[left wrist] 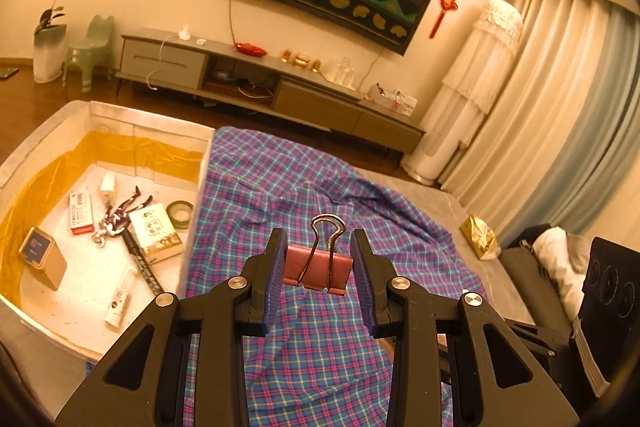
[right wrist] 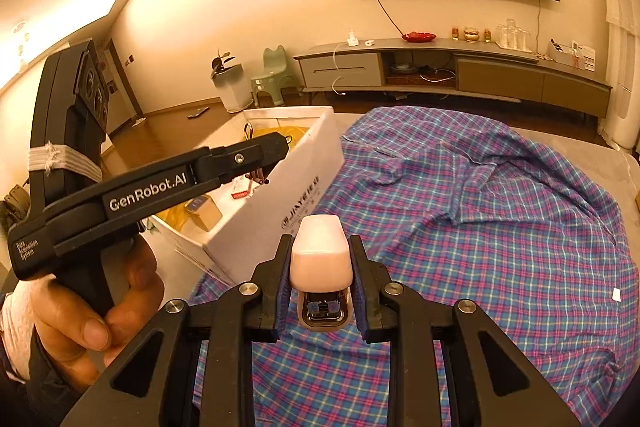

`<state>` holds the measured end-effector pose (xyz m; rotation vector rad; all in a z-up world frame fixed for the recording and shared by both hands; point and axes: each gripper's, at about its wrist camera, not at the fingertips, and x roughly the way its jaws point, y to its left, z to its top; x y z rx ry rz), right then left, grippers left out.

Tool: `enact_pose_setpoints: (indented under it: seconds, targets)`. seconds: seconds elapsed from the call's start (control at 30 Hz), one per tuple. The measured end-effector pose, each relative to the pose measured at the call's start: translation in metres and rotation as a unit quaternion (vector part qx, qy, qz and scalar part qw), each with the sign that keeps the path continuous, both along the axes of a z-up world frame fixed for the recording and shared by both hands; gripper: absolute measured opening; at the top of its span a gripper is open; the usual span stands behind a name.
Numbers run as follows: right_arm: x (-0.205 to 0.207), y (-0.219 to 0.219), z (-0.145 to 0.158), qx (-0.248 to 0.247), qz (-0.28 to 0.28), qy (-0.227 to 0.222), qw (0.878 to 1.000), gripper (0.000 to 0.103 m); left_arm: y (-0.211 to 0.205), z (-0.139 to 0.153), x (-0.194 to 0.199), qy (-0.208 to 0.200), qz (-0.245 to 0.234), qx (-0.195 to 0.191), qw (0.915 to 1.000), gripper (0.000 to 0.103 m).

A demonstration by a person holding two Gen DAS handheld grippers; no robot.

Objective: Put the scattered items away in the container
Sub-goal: 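Lift and carry the stapler in the right gripper and binder clip in the left gripper over the box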

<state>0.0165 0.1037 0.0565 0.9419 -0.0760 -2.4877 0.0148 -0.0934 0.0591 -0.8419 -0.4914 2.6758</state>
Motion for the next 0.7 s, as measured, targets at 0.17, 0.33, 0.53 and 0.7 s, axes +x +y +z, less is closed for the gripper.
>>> enact_pose_setpoints:
  seconds: [0.17, 0.33, 0.53, 0.7]
  targets:
    - [-0.007, -0.013, 0.007, -0.001, 0.011, 0.002, 1.0, 0.027, -0.008, 0.0, 0.0, -0.002, 0.009, 0.008, 0.9999, 0.034]
    - [-0.014, -0.027, 0.016, 0.0, 0.025, 0.007, 1.0, 0.027, -0.019, 0.001, -0.002, -0.003, 0.02, 0.016, 0.9997, 0.034]
    - [-0.023, -0.045, 0.026, 0.004, 0.044, 0.017, 0.999, 0.027, -0.034, 0.001, -0.004, -0.005, 0.035, 0.027, 0.999, 0.034]
    - [-0.033, -0.059, 0.03, 0.001, 0.058, 0.013, 0.998, 0.027, -0.054, 0.001, -0.006, -0.008, 0.054, 0.039, 0.9977, 0.034]
